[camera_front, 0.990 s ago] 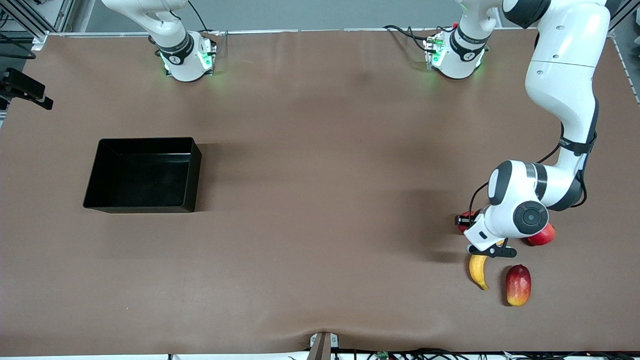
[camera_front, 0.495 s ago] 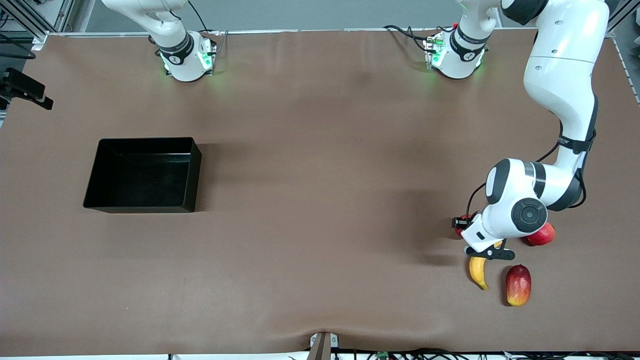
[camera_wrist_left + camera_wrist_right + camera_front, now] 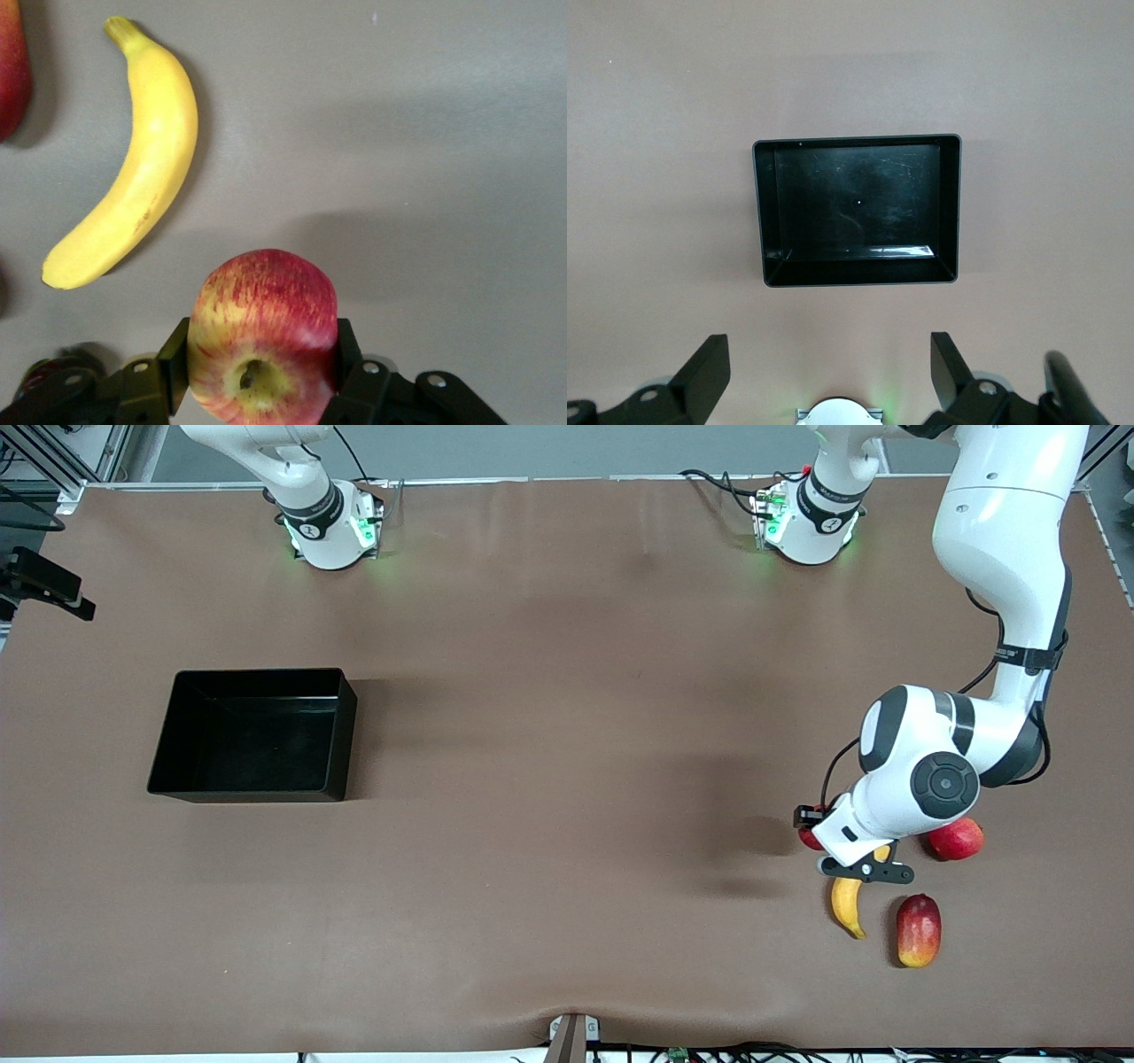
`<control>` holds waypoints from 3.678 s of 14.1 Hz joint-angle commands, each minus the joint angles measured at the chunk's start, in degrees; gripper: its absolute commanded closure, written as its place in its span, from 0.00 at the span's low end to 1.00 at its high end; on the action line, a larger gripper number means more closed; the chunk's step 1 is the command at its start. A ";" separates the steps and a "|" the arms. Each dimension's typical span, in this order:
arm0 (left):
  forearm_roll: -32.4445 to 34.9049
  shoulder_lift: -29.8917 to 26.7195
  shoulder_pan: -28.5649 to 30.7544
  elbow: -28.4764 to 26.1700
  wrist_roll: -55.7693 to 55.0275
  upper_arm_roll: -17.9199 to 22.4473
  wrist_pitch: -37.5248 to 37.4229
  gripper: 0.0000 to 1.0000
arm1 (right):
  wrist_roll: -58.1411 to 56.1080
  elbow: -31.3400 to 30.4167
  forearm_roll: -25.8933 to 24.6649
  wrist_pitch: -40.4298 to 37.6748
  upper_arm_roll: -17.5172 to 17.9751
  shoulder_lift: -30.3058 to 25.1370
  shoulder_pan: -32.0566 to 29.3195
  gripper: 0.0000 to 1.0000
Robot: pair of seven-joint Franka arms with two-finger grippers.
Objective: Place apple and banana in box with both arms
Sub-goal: 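Lower the open left gripper around the red-yellow apple, then close the left gripper on the apple while the right gripper reaches the box, then lift the apple with the left gripper while the right gripper grips the box rim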
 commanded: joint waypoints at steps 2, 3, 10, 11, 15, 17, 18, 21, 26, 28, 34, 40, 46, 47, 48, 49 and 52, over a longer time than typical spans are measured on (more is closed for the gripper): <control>-1.90 -2.81 0.28 -1.05 -1.14 -0.69 -2.88 1.00 | 0.22 1.85 -0.53 -0.41 0.11 6.51 -0.23 0.00; -1.90 -3.08 0.19 -1.05 -2.71 -1.48 -2.88 1.00 | -0.05 2.21 -0.87 -0.15 -0.06 7.39 -0.58 0.00; -1.99 -4.31 0.63 -1.23 -12.28 -6.14 -2.88 1.00 | 0.91 4.41 2.55 -6.29 -0.06 15.39 -3.23 0.00; -1.90 -4.66 0.63 -1.14 -14.40 -6.41 -2.88 1.00 | 0.83 4.41 2.90 -8.04 0.20 15.48 -2.27 0.00; -1.99 -4.84 1.68 0.00 -15.03 -6.41 -2.88 1.00 | 0.74 4.67 8.42 -11.40 0.20 16.54 3.45 0.00; -1.90 -4.49 2.39 1.49 -14.60 -6.41 -2.88 1.00 | 0.21 4.58 10.89 -11.66 0.11 17.15 1.71 0.00; -1.90 -4.40 2.48 2.11 -14.77 -6.41 -2.79 1.00 | 0.21 4.58 11.07 -12.01 0.03 17.33 0.39 0.00; -2.42 -4.66 2.48 3.52 -15.73 -6.41 -2.88 1.00 | 0.47 4.49 11.16 -12.19 0.03 18.12 -0.23 0.00; -3.48 -4.75 2.39 4.92 -16.44 -6.49 -2.88 1.00 | 0.82 3.26 10.90 -15.27 -0.15 20.49 -1.63 0.00; -3.40 -4.75 2.48 4.92 -16.27 -6.58 -2.88 1.00 | -0.40 3.09 8.90 -13.69 -0.15 22.94 -3.13 0.00; -3.48 -4.31 2.83 4.66 -16.09 -6.50 -2.88 1.00 | -0.41 -4.89 3.52 11.62 -0.06 22.43 -5.42 0.00; -3.40 -4.84 4.58 4.92 -16.70 -6.50 -2.62 1.00 | -0.41 -14.81 3.34 19.07 -0.15 17.52 -5.42 0.00; -3.39 -5.45 5.64 4.92 -16.79 -6.14 -2.53 1.00 | -0.49 -29.60 -5.17 45.27 -0.15 11.79 -7.52 0.00; -3.39 -6.15 6.08 4.92 -16.79 -6.23 -2.53 1.00 | -0.49 -30.04 -5.27 45.38 -0.06 11.96 -8.31 0.00; -3.39 -6.68 6.08 4.84 -16.97 -6.15 -2.62 1.00 | -0.49 -31.27 -5.27 45.47 -0.06 11.97 -9.36 0.00; -3.39 -7.46 6.08 4.75 -17.14 -6.14 -2.88 1.00 | -0.58 -32.76 -5.27 46.25 -0.06 12.05 -10.68 0.00; -3.39 -8.70 7.31 4.57 -17.06 -6.32 -2.97 1.00 | -6.70 -34.53 -5.45 50.65 0.02 12.67 -13.93 0.00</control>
